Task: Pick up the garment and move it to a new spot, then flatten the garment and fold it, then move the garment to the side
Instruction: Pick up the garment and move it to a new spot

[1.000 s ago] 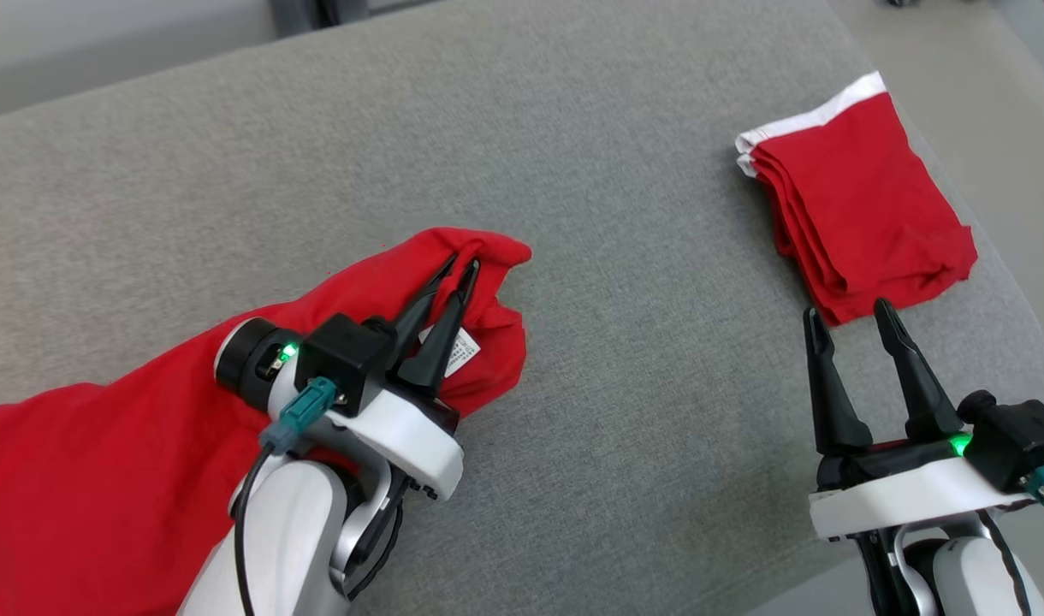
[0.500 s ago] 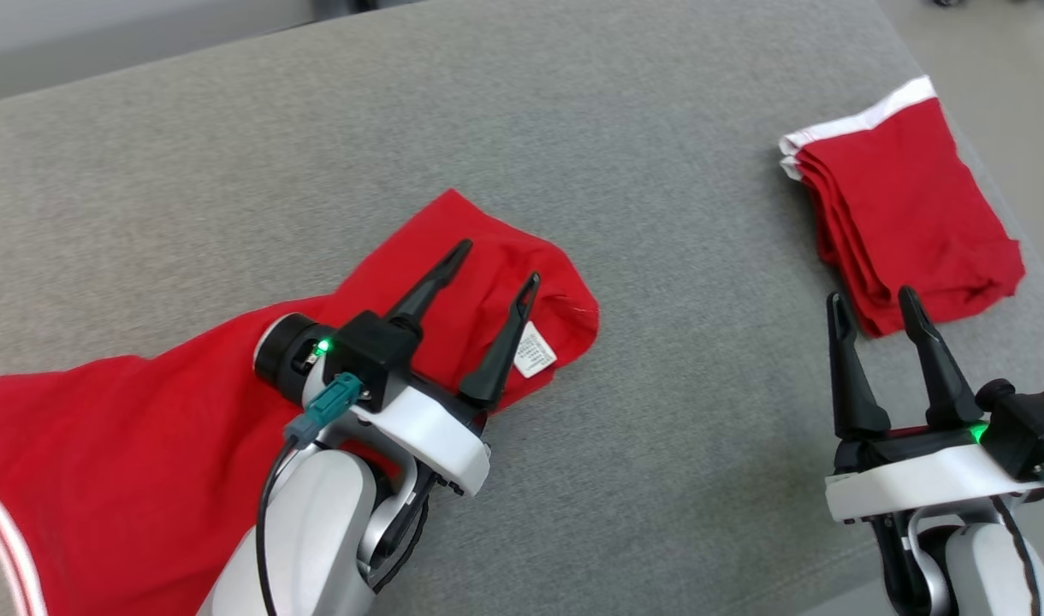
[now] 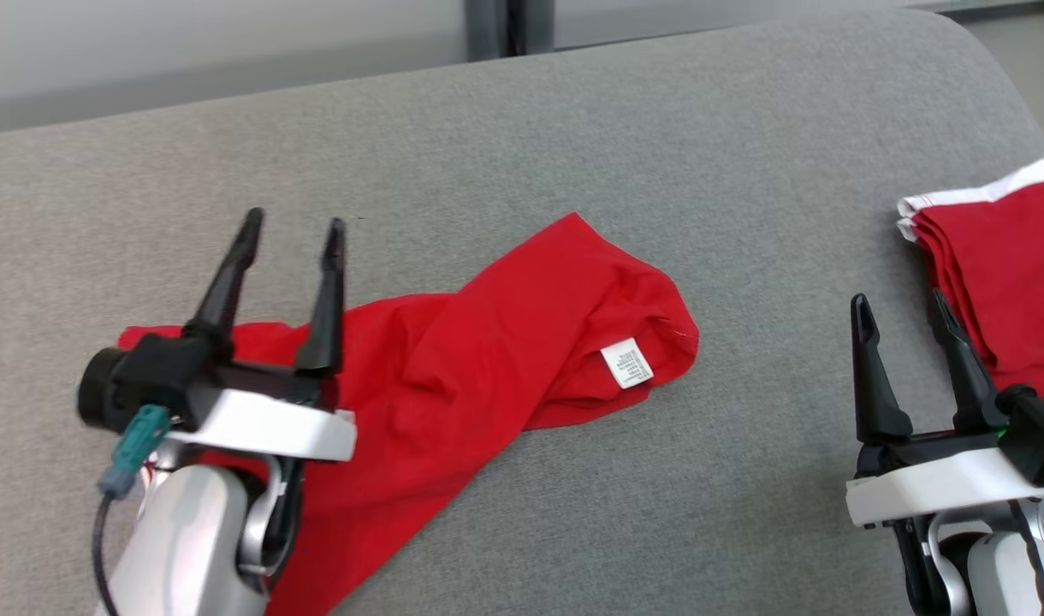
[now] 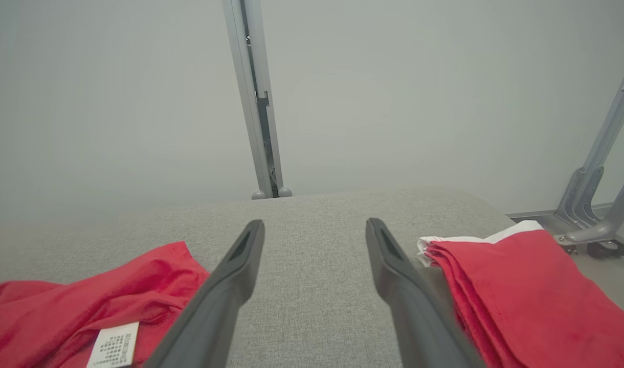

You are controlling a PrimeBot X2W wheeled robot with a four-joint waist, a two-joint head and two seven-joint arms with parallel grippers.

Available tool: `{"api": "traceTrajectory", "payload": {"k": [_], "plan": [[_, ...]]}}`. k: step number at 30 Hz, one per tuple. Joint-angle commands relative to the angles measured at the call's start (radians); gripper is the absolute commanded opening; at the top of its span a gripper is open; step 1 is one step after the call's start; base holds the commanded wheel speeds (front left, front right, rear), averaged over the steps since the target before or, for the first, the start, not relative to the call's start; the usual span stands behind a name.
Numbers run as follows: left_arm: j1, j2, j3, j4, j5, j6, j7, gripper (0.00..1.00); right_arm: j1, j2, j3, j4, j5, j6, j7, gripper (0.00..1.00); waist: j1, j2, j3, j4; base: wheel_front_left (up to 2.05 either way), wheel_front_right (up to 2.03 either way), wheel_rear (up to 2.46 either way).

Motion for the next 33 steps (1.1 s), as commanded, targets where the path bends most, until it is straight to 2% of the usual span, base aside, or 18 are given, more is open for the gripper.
{"api": "traceTrajectory", "payload": {"k": [1,7,16,33], "plan": [[0.023,0.016,0.023,-0.008,-0.008,0.013,-0.008,1.0,0.015,-0.004,-0.004,-0.002,-0.005,0.0,0.01,1.0,0.0,0.0,-0.027,0.031,0.0,0.0,0.0],[0.114,0.056,0.087,-0.044,-0.024,0.049,-0.02,1.0,0.04,-0.004,-0.008,-0.004,-0.024,0.0,0.024,1.0,0.0,0.0,-0.072,0.072,0.0,0.0,0.0],[0.257,0.095,0.123,-0.106,-0.037,0.075,-0.013,1.0,0.08,-0.004,-0.007,-0.007,-0.046,0.0,0.051,1.0,0.0,0.0,-0.134,0.118,0.0,0.0,0.0],[0.413,0.085,0.103,-0.152,-0.057,0.108,0.031,1.0,0.181,-0.004,0.002,-0.048,-0.049,0.0,0.103,1.0,0.0,0.0,-0.244,0.146,0.0,0.0,0.0]]}}
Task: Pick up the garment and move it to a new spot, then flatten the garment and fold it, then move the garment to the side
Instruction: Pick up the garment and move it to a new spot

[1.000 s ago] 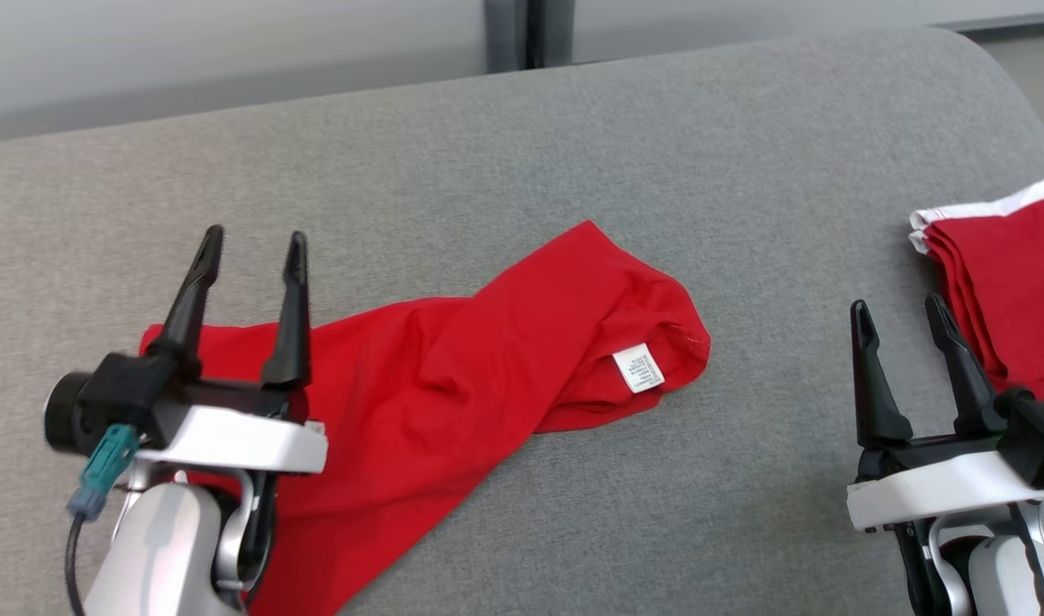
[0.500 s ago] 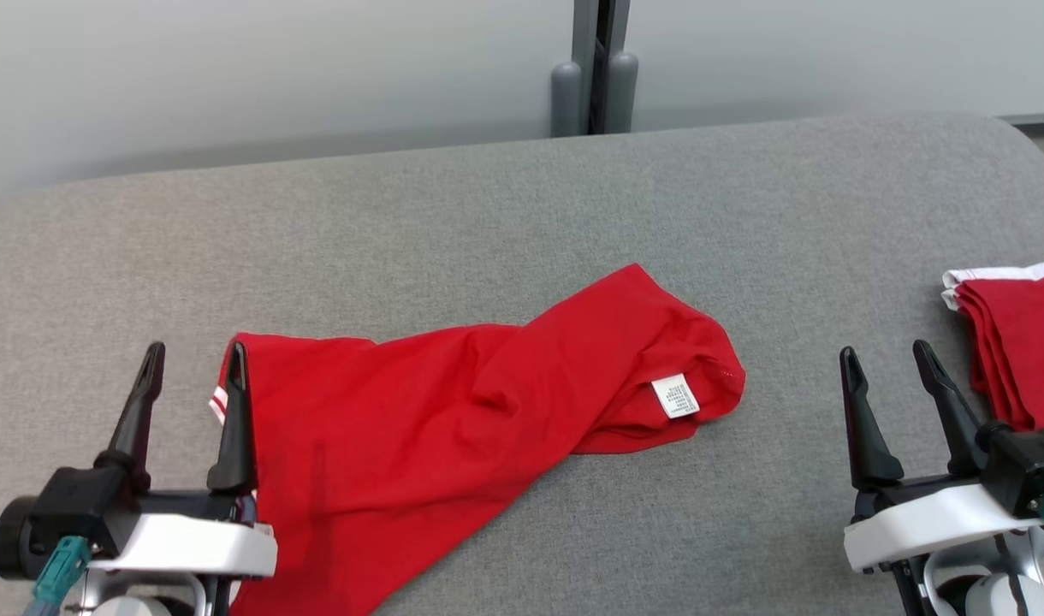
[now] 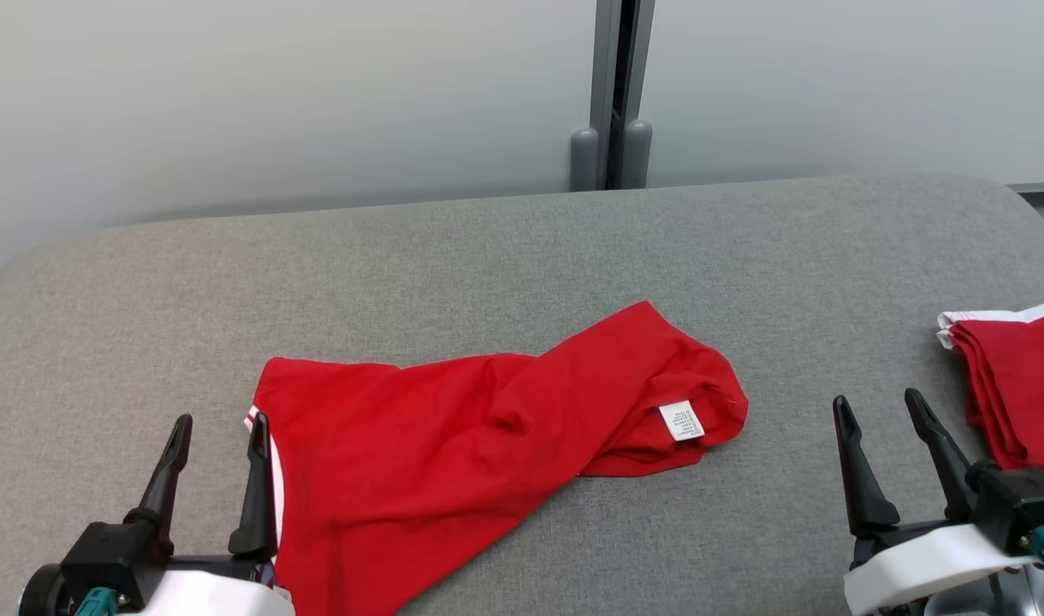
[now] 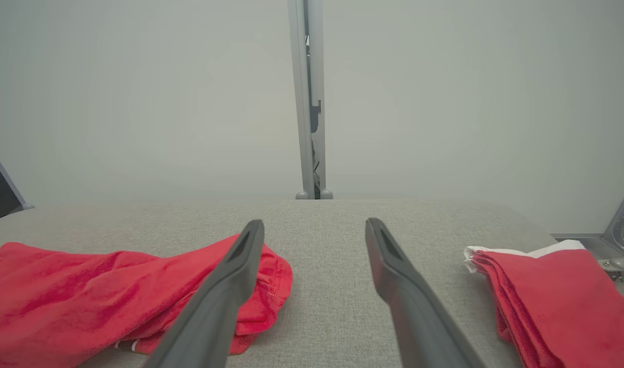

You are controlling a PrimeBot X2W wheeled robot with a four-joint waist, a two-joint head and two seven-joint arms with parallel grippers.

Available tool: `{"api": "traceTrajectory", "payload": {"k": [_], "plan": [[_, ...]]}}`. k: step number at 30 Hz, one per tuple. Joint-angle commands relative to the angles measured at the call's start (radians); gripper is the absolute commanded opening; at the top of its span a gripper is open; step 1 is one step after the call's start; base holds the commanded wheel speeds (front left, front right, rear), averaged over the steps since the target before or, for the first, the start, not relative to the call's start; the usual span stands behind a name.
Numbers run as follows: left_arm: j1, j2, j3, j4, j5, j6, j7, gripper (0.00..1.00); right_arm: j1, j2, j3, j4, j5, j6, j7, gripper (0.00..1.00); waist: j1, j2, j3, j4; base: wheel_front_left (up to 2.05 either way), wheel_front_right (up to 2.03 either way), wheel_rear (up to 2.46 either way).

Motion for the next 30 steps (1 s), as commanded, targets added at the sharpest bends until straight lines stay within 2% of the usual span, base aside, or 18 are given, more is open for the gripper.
{"api": "traceTrajectory", "payload": {"k": [1,30], "plan": [[0.008,0.002,0.001,-0.004,-0.003,0.004,0.003,1.0,0.012,-0.004,-0.002,-0.006,0.003,0.0,0.004,1.0,0.0,0.0,-0.008,0.0,0.0,0.0,0.0],[0.02,0.015,-0.013,-0.03,-0.014,0.029,0.033,1.0,0.051,-0.004,-0.008,-0.038,0.026,0.0,0.012,1.0,0.0,0.0,-0.024,0.004,0.0,0.0,0.0]]}}
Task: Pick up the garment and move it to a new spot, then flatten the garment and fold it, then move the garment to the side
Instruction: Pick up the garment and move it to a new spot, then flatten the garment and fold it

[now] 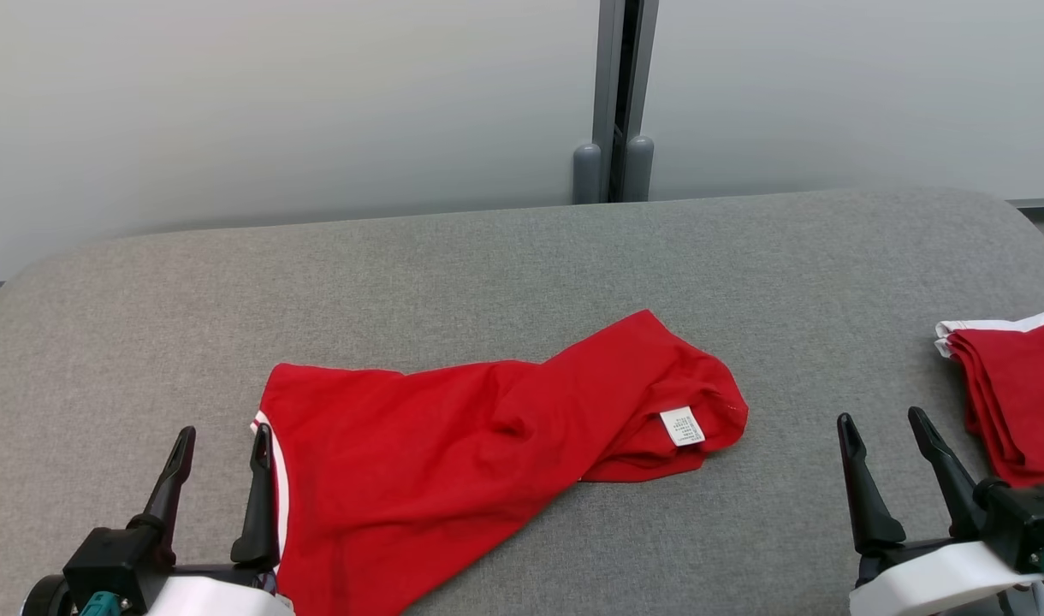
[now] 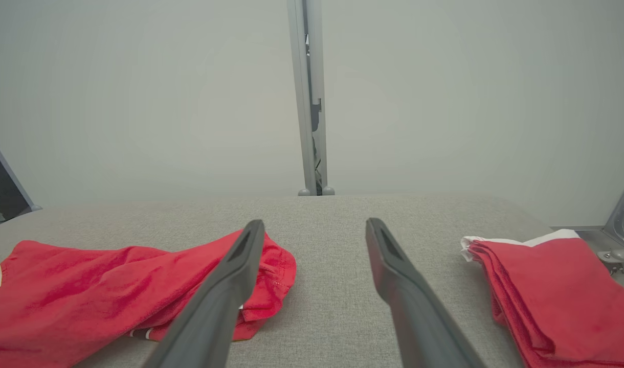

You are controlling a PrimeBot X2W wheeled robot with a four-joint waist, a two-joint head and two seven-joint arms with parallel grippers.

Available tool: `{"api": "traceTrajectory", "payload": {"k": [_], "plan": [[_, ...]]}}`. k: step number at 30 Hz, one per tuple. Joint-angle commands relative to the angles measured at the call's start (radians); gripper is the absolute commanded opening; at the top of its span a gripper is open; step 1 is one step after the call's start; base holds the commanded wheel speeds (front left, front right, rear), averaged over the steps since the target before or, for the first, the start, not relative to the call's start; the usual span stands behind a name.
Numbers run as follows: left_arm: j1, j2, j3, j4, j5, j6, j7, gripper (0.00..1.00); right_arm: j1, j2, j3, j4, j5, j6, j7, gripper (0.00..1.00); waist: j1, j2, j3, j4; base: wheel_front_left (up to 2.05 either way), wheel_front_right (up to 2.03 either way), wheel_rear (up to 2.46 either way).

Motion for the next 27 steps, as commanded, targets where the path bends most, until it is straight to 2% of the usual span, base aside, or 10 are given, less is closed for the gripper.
{"api": "traceTrajectory", "payload": {"k": [1,20,24,27], "plan": [[-0.004,0.007,0.002,-0.006,-0.002,0.005,-0.001,1.0,0.001,-0.004,-0.001,-0.001,0.004,0.0,-0.007,1.0,0.0,0.0,0.002,-0.002,0.0,0.0,0.0],[-0.022,0.009,-0.007,-0.008,-0.008,0.012,-0.01,1.0,-0.004,-0.004,-0.006,-0.005,-0.005,0.0,-0.002,1.0,0.0,0.0,0.019,0.005,0.0,0.0,0.0],[-0.032,0.01,-0.008,-0.011,-0.008,0.013,-0.015,1.0,-0.015,-0.007,0.029,0.011,-0.023,0.0,0.015,1.0,0.0,0.0,0.037,0.01,0.0,0.0,0.0],[-0.055,0.009,-0.014,-0.017,-0.003,0.007,-0.019,1.0,-0.034,-0.035,0.081,0.035,-0.026,0.0,0.025,1.0,0.0,0.0,0.064,0.02,0.0,0.0,0.0]]}}
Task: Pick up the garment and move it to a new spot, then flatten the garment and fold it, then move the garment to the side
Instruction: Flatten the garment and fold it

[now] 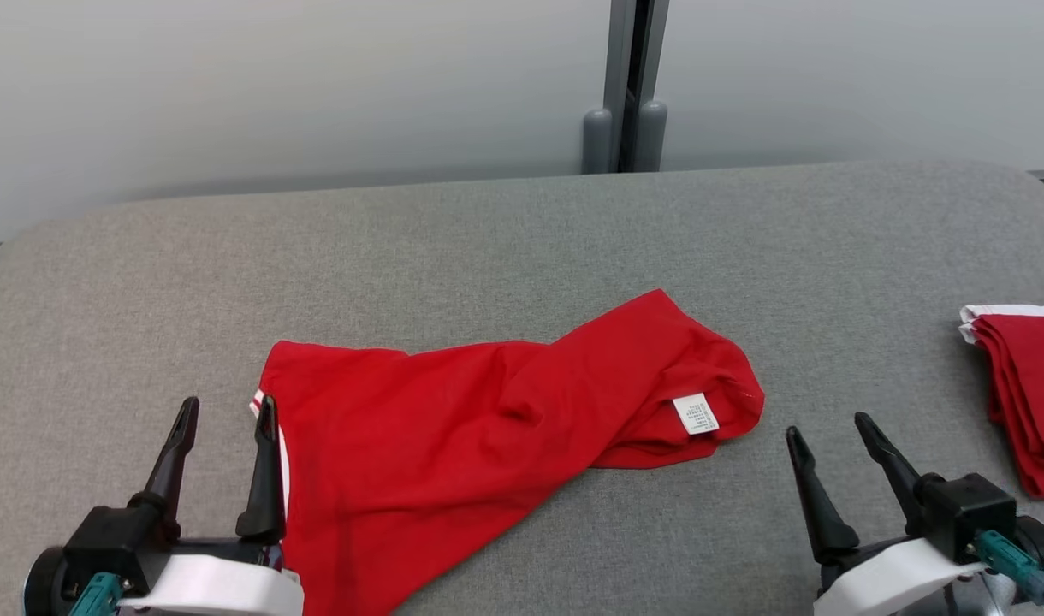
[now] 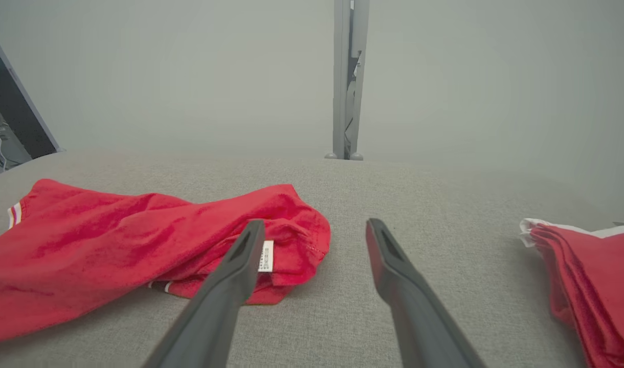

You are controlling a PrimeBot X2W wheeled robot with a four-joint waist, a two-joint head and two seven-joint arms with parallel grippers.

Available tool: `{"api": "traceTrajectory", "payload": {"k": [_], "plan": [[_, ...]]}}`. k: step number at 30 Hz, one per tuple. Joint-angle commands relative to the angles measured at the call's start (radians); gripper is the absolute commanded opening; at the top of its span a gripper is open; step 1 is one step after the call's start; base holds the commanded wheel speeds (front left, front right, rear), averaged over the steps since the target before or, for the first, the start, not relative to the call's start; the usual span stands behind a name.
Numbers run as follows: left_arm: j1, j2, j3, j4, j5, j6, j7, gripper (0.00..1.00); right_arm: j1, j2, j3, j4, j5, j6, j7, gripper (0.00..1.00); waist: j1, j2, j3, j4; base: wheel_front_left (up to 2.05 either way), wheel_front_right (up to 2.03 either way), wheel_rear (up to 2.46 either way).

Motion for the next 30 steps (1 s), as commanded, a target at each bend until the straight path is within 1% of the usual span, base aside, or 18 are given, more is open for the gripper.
{"api": "traceTrajectory", "payload": {"k": [1,8,12,15,19,23,24,25,26,27,30], "plan": [[-0.032,0.004,-0.001,-0.007,0.004,-0.004,-0.007,1.0,-0.021,-0.022,0.024,0.012,0.0,0.0,0.003,1.0,0.0,0.0,0.027,0.013,0.0,0.0,0.0],[-0.1,-0.012,-0.022,-0.01,0.014,-0.013,-0.028,1.0,-0.102,-0.093,0.185,0.088,0.021,0.0,0.008,1.0,0.0,0.0,0.143,0.049,0.0,0.0,0.0],[-0.147,-0.025,-0.036,0.005,0.017,-0.023,-0.046,1.0,-0.174,-0.144,0.297,0.156,0.03,0.0,0.011,1.0,0.0,0.0,0.213,0.071,0.0,0.0,0.0],[-0.18,-0.037,-0.045,0.03,0.017,-0.033,-0.062,1.0,-0.232,-0.182,0.362,0.215,0.032,0.0,0.01,1.0,0.0,0.0,0.253,0.085,0.0,0.0,0.0],[-0.212,-0.052,-0.048,0.06,0.015,-0.043,-0.081,1.0,-0.308,-0.225,0.421,0.304,0.03,0.0,0.011,1.0,0.0,0.0,0.287,0.095,0.0,0.0,0.0],[-0.228,-0.057,-0.046,0.081,0.015,-0.053,-0.089,1.0,-0.348,-0.248,0.462,0.358,0.036,-0.001,0.017,1.0,0.0,0.0,0.301,0.097,0.0,0.0,0.0],[-0.233,-0.06,-0.045,0.088,0.016,-0.053,-0.092,1.0,-0.362,-0.256,0.476,0.372,0.037,-0.001,0.023,0.96,0.0,0.0,0.304,0.096,0.0,0.0,0.0],[-0.238,-0.061,-0.043,0.093,0.016,-0.054,-0.094,1.0,-0.372,-0.26,0.492,0.382,0.045,-0.002,0.033,0.75,0.0,0.0,0.306,0.095,0.0,0.0,0.0],[-0.243,-0.063,-0.042,0.097,0.017,-0.057,-0.097,1.0,-0.381,-0.27,0.512,0.387,0.052,-0.002,0.042,0.04,0.0,0.0,0.307,0.093,0.0,0.0,0.0],[-0.246,-0.064,-0.039,0.101,0.018,-0.059,-0.098,1.0,-0.388,-0.281,0.531,0.385,0.063,-0.002,0.05,0.0,0.0,0.0,0.308,0.091,0.0,0.0,0.0],[-0.249,-0.067,-0.031,0.112,0.021,-0.061,-0.101,1.0,-0.406,-0.329,0.612,0.342,0.106,0.0,0.084,0.0,0.0,0.0,0.307,0.076,0.0,0.0,0.0]]}}
